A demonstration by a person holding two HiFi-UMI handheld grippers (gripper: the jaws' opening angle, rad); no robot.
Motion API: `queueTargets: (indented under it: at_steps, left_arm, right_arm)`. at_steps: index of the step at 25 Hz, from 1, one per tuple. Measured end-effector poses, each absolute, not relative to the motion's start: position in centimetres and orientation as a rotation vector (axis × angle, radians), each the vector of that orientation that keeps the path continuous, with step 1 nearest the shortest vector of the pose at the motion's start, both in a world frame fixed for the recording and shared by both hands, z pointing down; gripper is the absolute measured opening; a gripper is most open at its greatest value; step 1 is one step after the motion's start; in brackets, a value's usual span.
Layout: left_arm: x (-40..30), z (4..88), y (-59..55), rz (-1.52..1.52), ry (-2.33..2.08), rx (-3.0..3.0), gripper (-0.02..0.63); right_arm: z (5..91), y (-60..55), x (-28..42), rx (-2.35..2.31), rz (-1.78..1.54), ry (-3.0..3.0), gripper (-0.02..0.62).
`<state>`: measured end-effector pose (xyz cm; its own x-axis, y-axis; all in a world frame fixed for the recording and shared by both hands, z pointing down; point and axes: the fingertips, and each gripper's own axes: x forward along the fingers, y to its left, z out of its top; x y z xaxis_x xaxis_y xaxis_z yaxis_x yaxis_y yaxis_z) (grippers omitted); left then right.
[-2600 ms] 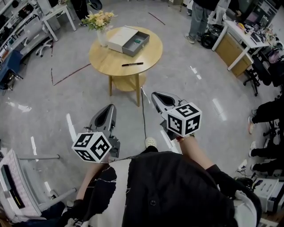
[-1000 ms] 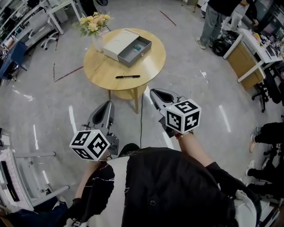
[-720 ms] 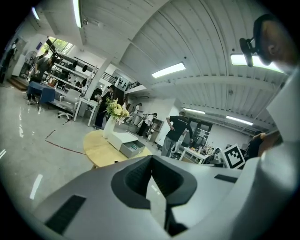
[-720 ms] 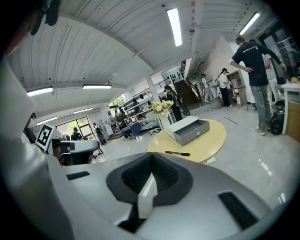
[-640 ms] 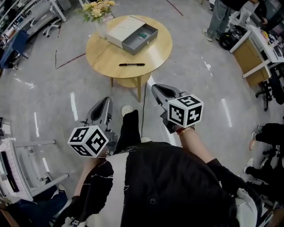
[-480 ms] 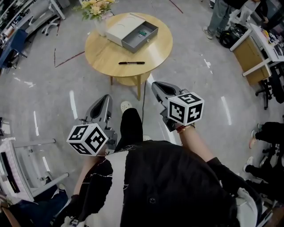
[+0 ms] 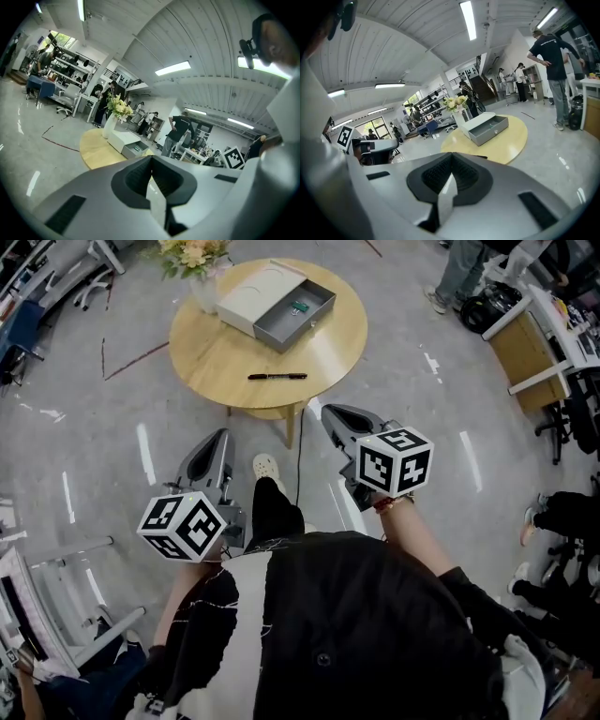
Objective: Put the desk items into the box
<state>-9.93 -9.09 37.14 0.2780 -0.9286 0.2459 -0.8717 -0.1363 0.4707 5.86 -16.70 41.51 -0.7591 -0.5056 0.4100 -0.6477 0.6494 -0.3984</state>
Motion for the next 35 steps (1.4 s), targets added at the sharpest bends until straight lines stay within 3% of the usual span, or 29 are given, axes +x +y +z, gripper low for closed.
queueTargets:
  at_steps: [13,28,31,35]
  left_arm:
    - [-12.5,37.8,-17.0,-0.104,-1.542,2.048,0.009]
    - [-14.9,40.8,-18.2,-0.074,-1.547,1.978,0.009]
    - [-15.2,41.0,-18.2,-0.085,-1.554,1.966,0.009]
    - [-15.9,41.4,-17.7,-0.092,-1.573,1.938,0.009]
  right_arm:
    - [43.8,-22.2,3.3,0.955,0.862,-2.532,0.005]
    - [49.1,-23.9,1.7,0.947,0.961,-2.470,0.006]
    - [49.4,-24.0,1.3,0.930,0.949,-2.462,0.070]
    - [49.7,-24.1,0.7,0.904,0.932,-2.456,0.076]
